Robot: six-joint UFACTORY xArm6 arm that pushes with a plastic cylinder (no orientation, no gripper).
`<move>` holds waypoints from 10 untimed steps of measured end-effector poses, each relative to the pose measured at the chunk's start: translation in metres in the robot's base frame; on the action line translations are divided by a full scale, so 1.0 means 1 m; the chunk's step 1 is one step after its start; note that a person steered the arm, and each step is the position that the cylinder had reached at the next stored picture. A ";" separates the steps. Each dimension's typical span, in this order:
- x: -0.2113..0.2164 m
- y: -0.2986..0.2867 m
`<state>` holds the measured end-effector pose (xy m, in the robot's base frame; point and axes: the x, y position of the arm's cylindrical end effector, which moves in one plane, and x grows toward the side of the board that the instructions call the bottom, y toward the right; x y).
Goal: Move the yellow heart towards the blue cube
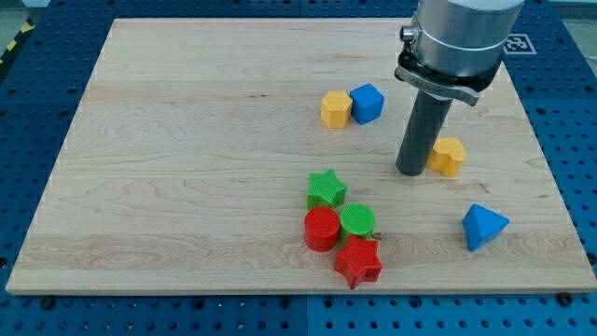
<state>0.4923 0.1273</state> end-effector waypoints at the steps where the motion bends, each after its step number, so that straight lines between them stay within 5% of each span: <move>1: 0.036 0.007; 5: 0.020 0.076; 10: -0.057 -0.004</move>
<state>0.4354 0.1232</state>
